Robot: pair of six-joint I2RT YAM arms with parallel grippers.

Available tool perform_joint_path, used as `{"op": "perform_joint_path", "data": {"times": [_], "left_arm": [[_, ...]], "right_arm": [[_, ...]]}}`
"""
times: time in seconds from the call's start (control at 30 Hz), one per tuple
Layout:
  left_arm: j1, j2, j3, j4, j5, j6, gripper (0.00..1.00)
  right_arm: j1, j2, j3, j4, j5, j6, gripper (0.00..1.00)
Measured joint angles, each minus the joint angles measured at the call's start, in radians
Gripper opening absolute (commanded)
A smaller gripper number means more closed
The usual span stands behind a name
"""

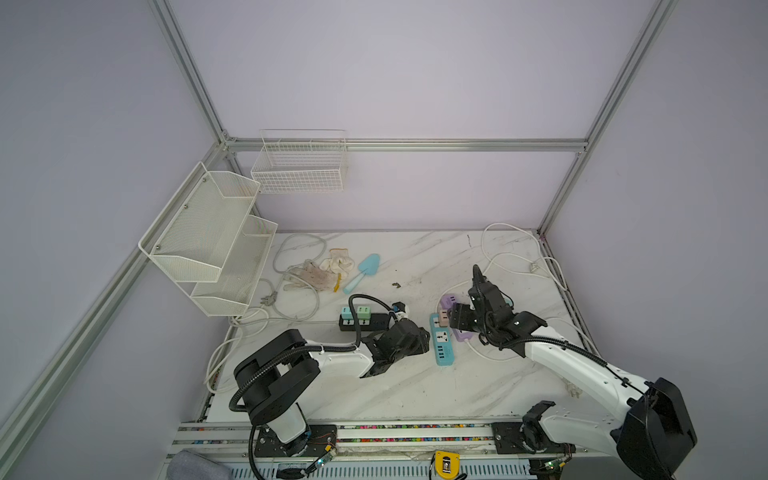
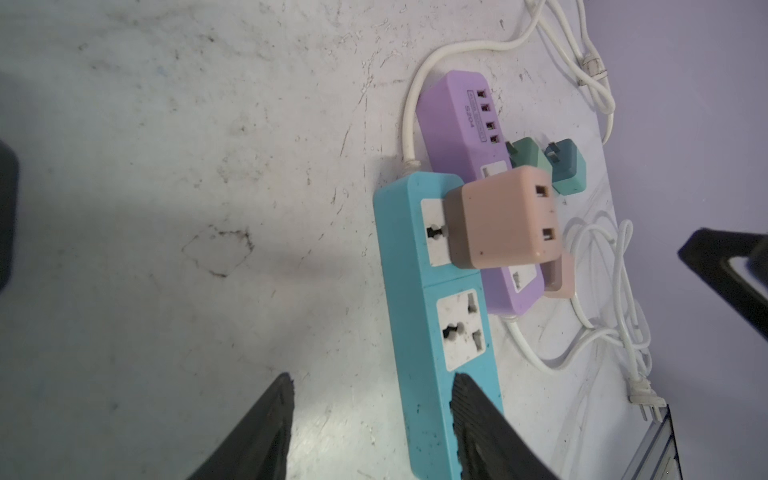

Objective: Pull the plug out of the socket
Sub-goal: 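Return the right gripper to the second pink plug and close on it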

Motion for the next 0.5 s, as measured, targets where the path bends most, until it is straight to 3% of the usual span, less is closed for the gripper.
{"op": "perform_joint_path", "data": {"times": [0.2,0.5], "left_arm": [[0.029,0.063,0.008,0.082,0.048,0.000,0.57],[0.037,0.158,0.066,0.142,0.128,0.000,0.53]], "right_arm": [[0.066,0.108,0.080,-0.005,0.063,-0.011,0.73],[0.097,0.234,0.106,-0.005,0.110,-0.016,0.64]]}}
